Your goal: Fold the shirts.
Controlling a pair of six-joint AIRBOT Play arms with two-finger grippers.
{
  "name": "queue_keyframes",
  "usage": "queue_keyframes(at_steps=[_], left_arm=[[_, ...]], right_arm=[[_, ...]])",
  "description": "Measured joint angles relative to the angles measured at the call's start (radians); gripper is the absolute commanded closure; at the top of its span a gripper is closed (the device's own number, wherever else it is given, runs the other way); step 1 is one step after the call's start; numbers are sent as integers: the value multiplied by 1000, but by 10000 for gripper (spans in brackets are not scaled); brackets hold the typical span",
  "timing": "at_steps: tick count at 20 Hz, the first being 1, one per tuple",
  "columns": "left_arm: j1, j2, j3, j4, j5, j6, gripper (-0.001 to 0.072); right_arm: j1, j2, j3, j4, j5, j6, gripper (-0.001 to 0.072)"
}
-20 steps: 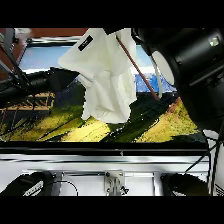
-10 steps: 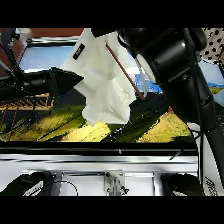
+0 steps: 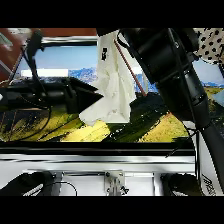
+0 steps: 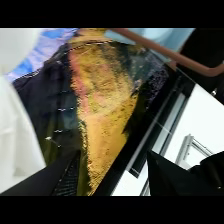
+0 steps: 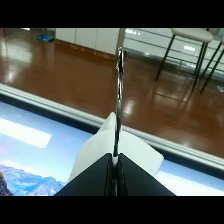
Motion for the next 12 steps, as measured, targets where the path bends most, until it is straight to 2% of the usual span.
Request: queue_keyframes(at_steps=[7,12], left_arm=[[-270,-134,-6,3,337,1,190],[-402,-185,-6,8,504,124,191]], right_arm=[[0,0,0,-32,13,-2,630],[0,0,0,-56,38,-7,630]])
